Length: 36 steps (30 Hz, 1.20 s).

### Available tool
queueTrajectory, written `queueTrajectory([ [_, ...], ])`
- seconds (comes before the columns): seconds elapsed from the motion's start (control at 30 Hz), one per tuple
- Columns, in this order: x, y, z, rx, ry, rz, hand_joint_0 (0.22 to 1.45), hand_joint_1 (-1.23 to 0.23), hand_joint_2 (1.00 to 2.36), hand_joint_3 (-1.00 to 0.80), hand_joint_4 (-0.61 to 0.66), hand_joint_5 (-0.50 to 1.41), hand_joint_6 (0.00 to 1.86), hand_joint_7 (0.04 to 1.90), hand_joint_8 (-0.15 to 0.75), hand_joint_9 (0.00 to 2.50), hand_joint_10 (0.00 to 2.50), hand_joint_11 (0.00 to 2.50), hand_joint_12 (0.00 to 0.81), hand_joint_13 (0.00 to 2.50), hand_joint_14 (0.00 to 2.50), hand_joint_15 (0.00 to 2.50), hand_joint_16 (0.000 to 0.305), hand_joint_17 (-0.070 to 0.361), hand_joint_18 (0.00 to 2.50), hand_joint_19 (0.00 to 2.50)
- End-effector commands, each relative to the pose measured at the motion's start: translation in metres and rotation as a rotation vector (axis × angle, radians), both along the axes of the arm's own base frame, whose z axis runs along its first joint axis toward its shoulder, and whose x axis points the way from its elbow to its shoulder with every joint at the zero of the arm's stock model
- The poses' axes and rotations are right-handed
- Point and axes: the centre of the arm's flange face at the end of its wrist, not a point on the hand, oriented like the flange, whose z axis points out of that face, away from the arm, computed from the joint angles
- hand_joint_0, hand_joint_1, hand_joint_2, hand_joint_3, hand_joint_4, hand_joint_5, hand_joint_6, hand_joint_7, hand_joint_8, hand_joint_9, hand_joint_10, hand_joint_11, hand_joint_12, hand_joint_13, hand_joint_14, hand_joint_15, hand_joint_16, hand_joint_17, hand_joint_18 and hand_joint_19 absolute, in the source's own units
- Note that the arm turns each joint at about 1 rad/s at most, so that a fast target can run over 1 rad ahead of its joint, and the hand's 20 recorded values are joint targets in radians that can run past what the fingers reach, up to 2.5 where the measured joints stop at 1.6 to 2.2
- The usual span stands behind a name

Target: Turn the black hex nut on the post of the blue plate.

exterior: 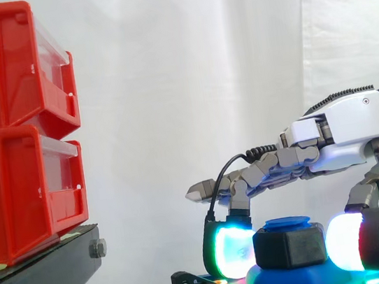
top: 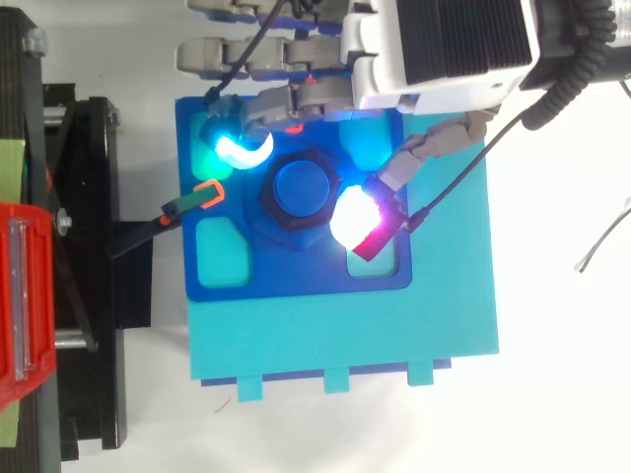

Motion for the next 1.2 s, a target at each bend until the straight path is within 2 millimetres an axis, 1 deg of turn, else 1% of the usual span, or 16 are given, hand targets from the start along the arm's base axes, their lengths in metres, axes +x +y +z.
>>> queueTrajectory([
  [0.0,-0.0001,-0.0002,0.0003,0.000,0.000,0.000,0.49,-0.69,1.00,-0.50,0.22,-0.27,0.57,0.77,0.043,0.00,0.00,0.00,0.234,0.00,0.00,0.05,0.031,0.069,0.03,0.18],
  [0.73,0.0001,0.0075,-0.0011,-0.011,0.013,0.010,0.49,-0.67,1.00,-0.50,0.25,-0.26,0.59,0.74,0.040,0.00,0.00,0.00,0.232,0.00,0.00,0.06,0.031,0.069,0.03,0.18],
  [0.93,-0.0006,0.0075,-0.0016,-0.021,0.017,0.011,0.49,-0.66,1.00,-0.50,0.30,-0.25,0.61,0.72,0.036,0.00,0.00,0.00,0.226,0.00,0.00,0.06,0.030,0.067,0.03,0.19],
  [1.17,-0.0003,0.0086,-0.0016,-0.021,0.017,0.012,0.49,-0.65,1.00,-0.50,0.31,-0.24,0.62,0.71,0.035,0.00,0.00,0.00,0.227,0.00,0.00,0.06,0.030,0.067,0.03,0.19],
])
